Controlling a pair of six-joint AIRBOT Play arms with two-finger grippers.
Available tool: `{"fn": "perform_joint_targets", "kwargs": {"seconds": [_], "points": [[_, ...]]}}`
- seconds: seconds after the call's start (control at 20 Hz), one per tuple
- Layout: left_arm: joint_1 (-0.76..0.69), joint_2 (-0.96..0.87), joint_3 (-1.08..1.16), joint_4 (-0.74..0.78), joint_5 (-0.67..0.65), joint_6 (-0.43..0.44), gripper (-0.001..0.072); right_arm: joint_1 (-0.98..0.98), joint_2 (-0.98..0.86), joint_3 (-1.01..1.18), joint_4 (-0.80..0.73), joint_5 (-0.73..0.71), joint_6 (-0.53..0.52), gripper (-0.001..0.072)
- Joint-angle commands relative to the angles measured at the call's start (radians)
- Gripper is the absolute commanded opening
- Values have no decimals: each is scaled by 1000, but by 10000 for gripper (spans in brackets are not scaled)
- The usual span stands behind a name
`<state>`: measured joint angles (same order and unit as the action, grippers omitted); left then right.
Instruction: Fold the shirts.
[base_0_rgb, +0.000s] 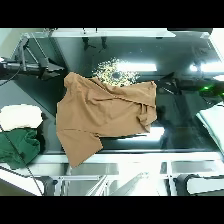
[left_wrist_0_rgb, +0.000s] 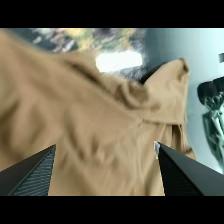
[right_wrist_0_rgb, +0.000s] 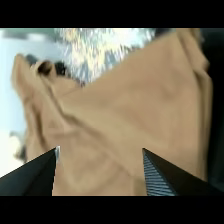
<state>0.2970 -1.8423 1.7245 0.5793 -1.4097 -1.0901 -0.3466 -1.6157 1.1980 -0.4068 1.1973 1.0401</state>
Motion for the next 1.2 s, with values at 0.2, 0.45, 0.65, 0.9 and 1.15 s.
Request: {"fn": "perform_joint_targets", "kwargs": {"seconds": [0.2, 0.45, 0.65, 0.9, 1.15], "points": [[65, 125, -343, 308, -168, -126, 707, -66, 106, -258, -204, 289, -24, 465], [88, 195, -653, 437, -39, -122, 706, 79, 197, -541, -203, 179, -71, 464], [69, 176, -695, 359, 90, -100, 697, 261, 195, -556, -216, -29, -83, 464], [-10, 117, -676, 327, 163, -96, 220, 385, 195, -546, -222, -190, -14, 463], [-29, 90, -623, 344, 75, -95, 21, 348, 205, -484, -219, 104, 12, 462]]}}
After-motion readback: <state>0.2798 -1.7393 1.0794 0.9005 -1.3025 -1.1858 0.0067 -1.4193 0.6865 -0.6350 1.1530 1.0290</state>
